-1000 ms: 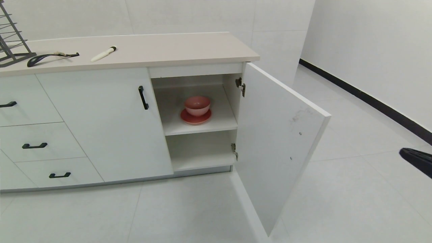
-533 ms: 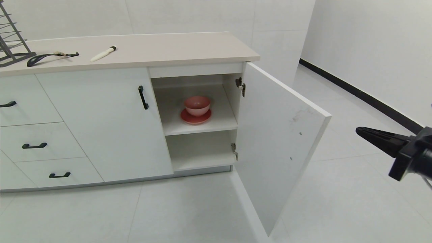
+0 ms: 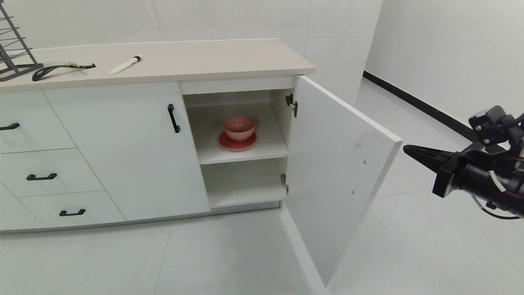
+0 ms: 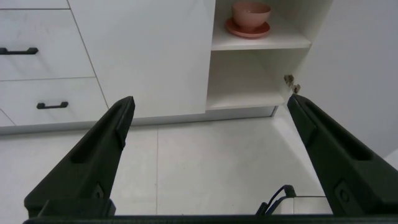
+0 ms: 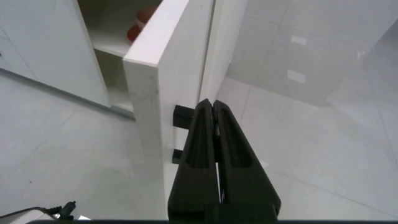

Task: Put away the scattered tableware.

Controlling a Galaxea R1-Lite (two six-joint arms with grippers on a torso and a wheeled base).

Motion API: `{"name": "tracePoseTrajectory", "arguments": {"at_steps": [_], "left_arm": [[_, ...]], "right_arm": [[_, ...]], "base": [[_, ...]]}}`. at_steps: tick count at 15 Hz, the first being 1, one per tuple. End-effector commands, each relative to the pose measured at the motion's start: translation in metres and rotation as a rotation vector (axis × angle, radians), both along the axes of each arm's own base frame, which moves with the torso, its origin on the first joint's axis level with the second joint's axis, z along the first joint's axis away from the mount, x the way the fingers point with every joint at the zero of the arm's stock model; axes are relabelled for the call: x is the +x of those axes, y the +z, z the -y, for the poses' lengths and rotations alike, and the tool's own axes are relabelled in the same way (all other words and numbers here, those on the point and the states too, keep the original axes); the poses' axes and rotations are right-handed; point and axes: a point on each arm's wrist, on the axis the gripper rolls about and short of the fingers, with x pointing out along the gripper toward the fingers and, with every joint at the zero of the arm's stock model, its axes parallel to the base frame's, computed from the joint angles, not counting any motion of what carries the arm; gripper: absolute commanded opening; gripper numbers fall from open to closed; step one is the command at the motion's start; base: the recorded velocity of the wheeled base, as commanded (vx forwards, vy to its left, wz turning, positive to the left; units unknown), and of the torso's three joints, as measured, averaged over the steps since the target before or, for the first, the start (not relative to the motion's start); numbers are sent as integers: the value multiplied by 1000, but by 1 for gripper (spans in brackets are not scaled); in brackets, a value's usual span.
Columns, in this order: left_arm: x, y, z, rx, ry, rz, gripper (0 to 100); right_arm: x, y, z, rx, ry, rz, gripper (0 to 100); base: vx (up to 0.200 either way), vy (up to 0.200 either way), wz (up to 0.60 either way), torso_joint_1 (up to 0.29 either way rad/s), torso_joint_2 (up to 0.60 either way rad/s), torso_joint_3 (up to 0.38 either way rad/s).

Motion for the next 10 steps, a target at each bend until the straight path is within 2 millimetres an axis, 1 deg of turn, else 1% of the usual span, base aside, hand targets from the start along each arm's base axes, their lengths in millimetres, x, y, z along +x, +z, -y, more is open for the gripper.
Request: {"name": "tracePoseTrajectory", "arguments": {"at_steps": [1, 8, 10], "left_arm": [[0, 0, 0, 0, 0, 0, 100], [0, 0, 0, 0, 0, 0, 100], [0, 0, 0, 0, 0, 0, 100]], "right_arm": [[13, -14, -3, -12, 5, -43, 0], [20, -10, -6, -10, 15, -23, 0], [20, -11, -17, -8, 59, -14, 0]], "base": [[0, 0, 0, 0, 0, 0], [0, 0, 0, 0, 0, 0], [0, 0, 0, 0, 0, 0]]}}
